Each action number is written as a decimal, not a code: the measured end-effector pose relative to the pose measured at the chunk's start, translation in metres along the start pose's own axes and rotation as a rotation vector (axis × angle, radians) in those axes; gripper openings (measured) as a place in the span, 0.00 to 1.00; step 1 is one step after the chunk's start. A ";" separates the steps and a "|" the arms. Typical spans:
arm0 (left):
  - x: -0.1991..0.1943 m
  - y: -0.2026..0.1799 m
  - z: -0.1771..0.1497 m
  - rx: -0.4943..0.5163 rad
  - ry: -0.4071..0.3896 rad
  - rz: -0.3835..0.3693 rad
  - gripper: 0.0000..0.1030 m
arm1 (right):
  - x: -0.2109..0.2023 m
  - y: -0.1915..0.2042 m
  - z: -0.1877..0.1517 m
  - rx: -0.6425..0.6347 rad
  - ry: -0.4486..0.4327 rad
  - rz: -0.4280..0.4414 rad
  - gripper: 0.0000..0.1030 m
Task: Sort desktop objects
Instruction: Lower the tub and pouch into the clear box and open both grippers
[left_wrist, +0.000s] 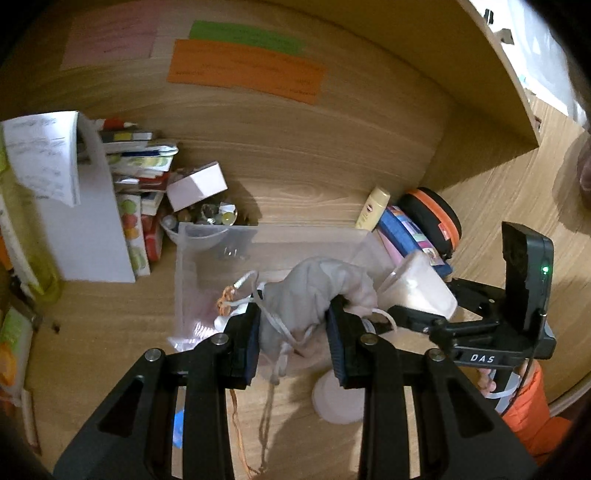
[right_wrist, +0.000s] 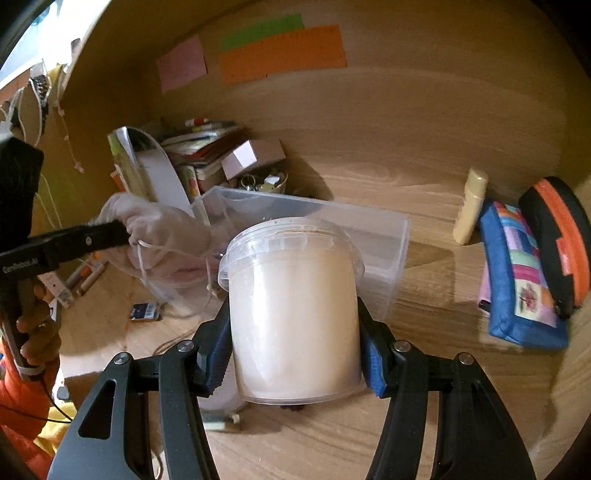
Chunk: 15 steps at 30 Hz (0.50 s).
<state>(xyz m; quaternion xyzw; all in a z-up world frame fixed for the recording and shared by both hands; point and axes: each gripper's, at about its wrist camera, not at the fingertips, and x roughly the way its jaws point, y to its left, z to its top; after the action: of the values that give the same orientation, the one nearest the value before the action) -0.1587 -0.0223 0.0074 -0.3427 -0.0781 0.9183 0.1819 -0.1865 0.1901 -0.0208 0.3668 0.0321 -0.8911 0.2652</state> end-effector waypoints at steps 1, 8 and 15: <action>0.005 0.001 0.000 0.004 0.008 0.001 0.30 | 0.004 0.001 0.002 -0.005 0.007 0.002 0.53; 0.035 0.007 -0.003 0.006 0.061 0.007 0.30 | 0.026 0.007 0.009 -0.039 0.032 0.008 0.53; 0.063 0.006 -0.009 0.020 0.135 0.040 0.31 | 0.036 0.011 0.011 -0.066 0.033 -0.007 0.53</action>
<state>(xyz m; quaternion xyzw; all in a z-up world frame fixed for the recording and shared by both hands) -0.1981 -0.0032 -0.0386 -0.4035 -0.0497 0.8973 0.1720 -0.2094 0.1618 -0.0351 0.3724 0.0674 -0.8843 0.2735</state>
